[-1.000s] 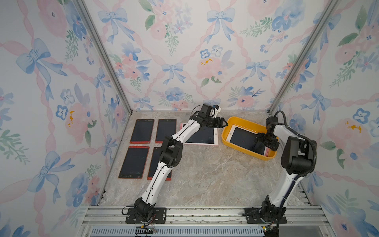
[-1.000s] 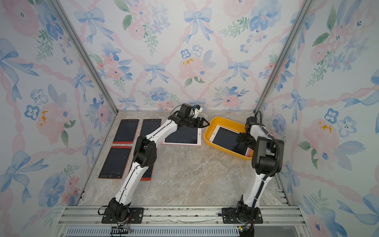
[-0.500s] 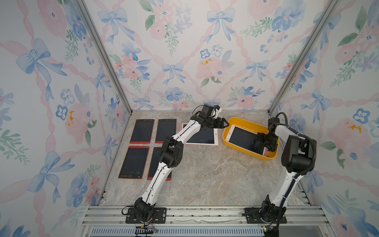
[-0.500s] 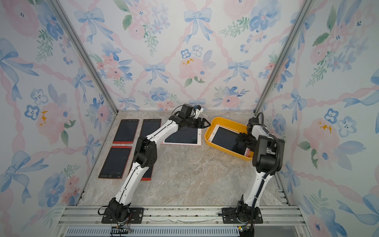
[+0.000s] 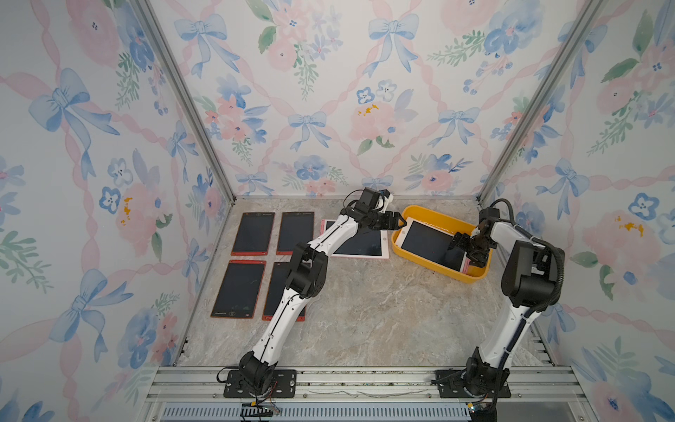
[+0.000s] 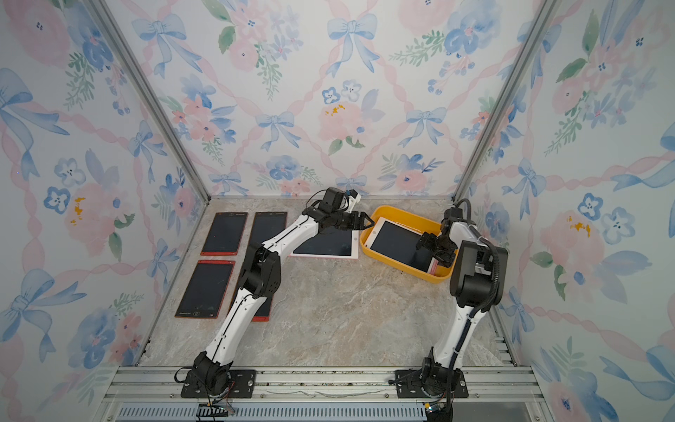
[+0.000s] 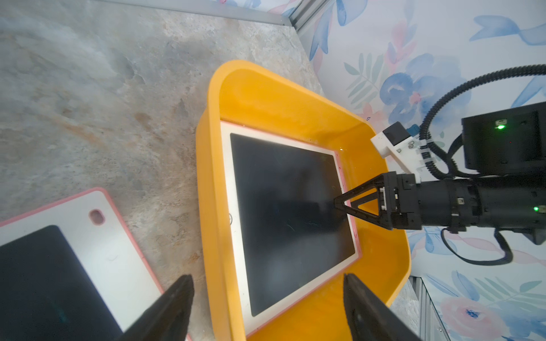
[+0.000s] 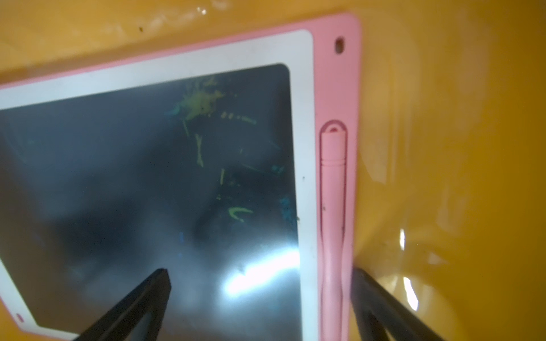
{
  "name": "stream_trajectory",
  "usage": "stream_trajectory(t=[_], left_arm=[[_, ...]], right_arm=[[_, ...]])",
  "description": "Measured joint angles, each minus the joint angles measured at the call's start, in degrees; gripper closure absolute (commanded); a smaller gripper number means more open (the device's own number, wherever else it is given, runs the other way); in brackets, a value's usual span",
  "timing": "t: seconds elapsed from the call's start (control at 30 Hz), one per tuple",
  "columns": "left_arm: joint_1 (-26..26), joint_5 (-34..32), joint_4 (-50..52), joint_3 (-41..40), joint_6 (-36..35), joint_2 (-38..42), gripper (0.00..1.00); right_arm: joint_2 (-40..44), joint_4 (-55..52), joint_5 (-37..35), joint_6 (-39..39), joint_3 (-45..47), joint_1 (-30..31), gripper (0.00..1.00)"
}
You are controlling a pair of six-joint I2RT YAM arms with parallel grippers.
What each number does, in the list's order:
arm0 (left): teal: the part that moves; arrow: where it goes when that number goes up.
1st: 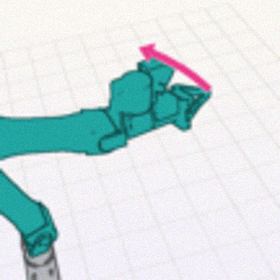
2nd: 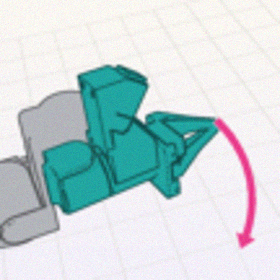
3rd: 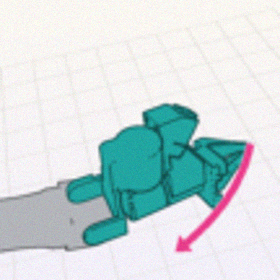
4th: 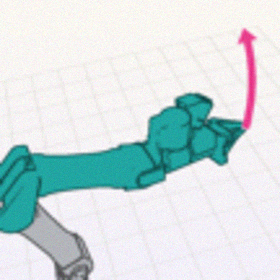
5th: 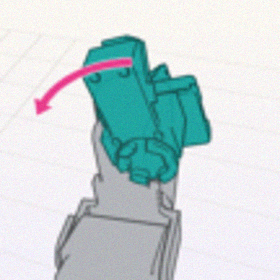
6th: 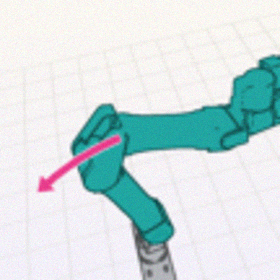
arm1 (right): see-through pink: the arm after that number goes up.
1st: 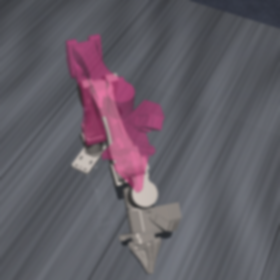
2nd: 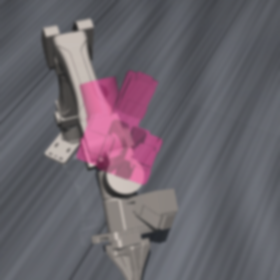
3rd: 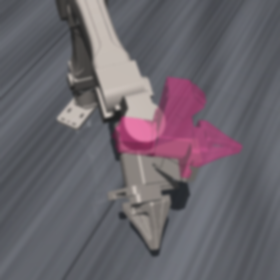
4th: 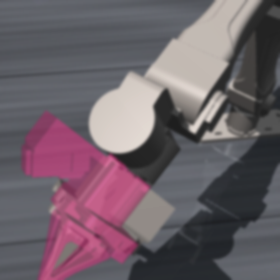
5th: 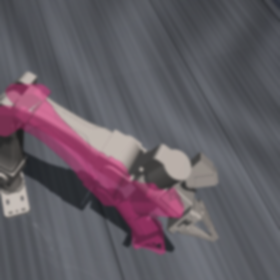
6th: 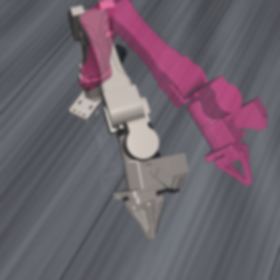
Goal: Take out the writing tablet from the storage box
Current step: Pick up the writing tablet from the storage box.
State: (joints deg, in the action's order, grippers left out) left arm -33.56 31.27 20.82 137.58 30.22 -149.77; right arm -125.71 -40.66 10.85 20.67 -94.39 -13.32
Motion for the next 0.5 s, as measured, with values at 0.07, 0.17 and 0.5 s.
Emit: stream_trajectory(t=[0.07, 0.17, 0.5], left_arm=[[0.0, 0.0, 0.0, 0.0, 0.1, -0.9, 0.19], [0.0, 0.0, 0.0, 0.0, 0.3, -1.8, 0.18], [-0.3, -0.4, 0.0, 0.0, 0.4, -2.3, 0.2]], right_arm=[[-0.2, 0.0, 1.0, -0.4, -0.3, 0.2, 0.03], [-0.9, -0.2, 2.3, -0.5, -1.3, 0.3, 0.03], [-3.9, -2.1, 3.2, -0.7, -5.8, 1.8, 0.03]])
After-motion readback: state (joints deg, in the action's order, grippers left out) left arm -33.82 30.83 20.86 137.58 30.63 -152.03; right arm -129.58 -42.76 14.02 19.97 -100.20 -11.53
